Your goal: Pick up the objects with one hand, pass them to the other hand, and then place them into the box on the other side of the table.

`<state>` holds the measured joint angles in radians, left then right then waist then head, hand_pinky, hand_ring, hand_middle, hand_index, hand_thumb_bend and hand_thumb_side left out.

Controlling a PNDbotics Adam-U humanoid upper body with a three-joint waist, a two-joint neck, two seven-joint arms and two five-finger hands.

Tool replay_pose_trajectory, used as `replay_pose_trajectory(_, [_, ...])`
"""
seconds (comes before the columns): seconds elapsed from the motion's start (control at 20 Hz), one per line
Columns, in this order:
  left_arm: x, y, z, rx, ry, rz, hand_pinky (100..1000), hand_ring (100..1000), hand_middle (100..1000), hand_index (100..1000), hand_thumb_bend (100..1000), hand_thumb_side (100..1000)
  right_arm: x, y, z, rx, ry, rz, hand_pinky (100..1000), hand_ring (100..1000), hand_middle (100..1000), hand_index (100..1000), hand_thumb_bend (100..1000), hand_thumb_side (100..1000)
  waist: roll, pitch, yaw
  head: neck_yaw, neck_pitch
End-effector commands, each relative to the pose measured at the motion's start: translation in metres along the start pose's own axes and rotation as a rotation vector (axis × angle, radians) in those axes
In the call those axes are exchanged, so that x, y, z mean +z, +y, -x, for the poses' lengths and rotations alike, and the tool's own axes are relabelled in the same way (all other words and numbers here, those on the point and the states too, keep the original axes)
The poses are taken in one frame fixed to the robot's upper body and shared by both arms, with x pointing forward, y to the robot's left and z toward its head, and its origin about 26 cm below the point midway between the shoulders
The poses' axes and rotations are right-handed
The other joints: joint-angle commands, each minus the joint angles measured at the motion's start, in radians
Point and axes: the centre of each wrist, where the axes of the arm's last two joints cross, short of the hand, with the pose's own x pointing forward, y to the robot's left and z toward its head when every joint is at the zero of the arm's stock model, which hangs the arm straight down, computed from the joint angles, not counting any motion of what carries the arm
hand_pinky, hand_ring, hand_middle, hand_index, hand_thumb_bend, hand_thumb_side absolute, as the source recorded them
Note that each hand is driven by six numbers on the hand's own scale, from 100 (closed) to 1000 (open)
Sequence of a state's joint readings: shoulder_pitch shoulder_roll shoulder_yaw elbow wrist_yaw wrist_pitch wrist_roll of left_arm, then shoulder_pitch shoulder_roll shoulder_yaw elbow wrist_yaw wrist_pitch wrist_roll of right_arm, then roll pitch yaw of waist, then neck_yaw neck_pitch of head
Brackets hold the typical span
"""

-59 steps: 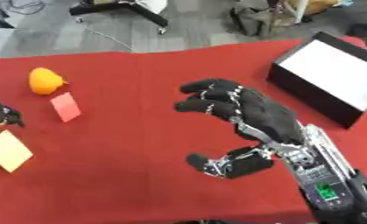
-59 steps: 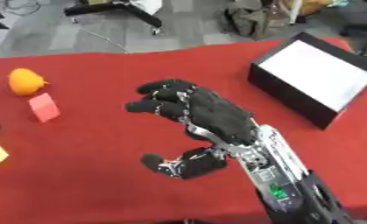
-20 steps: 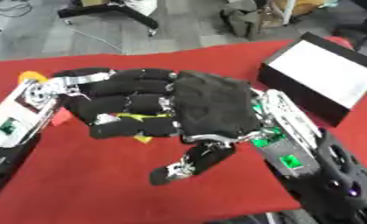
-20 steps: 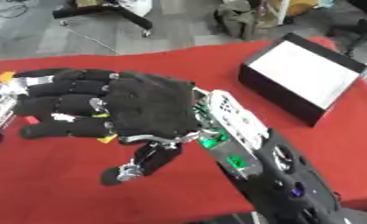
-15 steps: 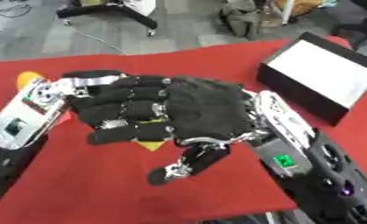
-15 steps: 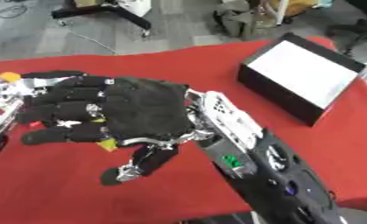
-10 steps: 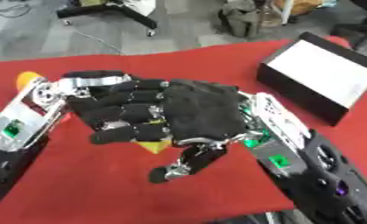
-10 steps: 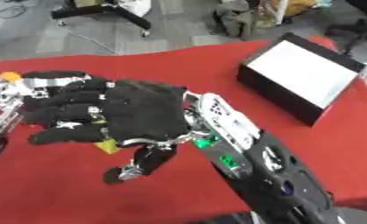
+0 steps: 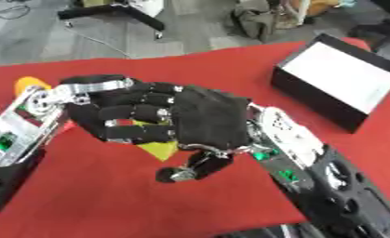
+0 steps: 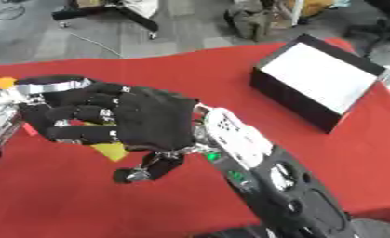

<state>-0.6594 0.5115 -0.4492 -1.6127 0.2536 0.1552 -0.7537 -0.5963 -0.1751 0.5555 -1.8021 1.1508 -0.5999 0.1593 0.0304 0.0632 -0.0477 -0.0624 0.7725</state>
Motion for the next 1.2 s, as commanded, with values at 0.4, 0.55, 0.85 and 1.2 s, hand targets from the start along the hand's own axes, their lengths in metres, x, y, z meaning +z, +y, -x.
replay_pose_trajectory(0.4, [0.012,0.008,-0.014,0.002,-0.033,-0.050,747,742,622,659,330,354,0.013,0.017,0.005,0.037,0.134,-0.029,884,921,922,1000,473,277,0.003,-0.014,-0.005,-0.005,-0.002])
replay_pose_trajectory(0.55, [0.013,0.008,-0.014,0.014,-0.035,-0.056,742,739,620,658,328,356,0.016,0.021,0.005,0.040,0.174,-0.024,874,911,893,1000,469,269,0.004,-0.014,-0.006,-0.005,-0.002])
replay_pose_trajectory(0.85, [0.015,0.007,-0.011,0.038,-0.032,-0.069,735,735,617,656,323,356,0.022,0.029,0.005,0.062,0.271,-0.002,870,914,872,991,471,260,0.005,-0.013,-0.008,-0.006,-0.002])
replay_pose_trajectory(1.2, [0.016,0.007,-0.010,0.063,-0.033,-0.078,729,732,616,655,318,360,0.028,0.040,0.003,0.110,0.373,0.026,871,916,853,983,479,267,0.005,-0.013,-0.009,-0.007,-0.002])
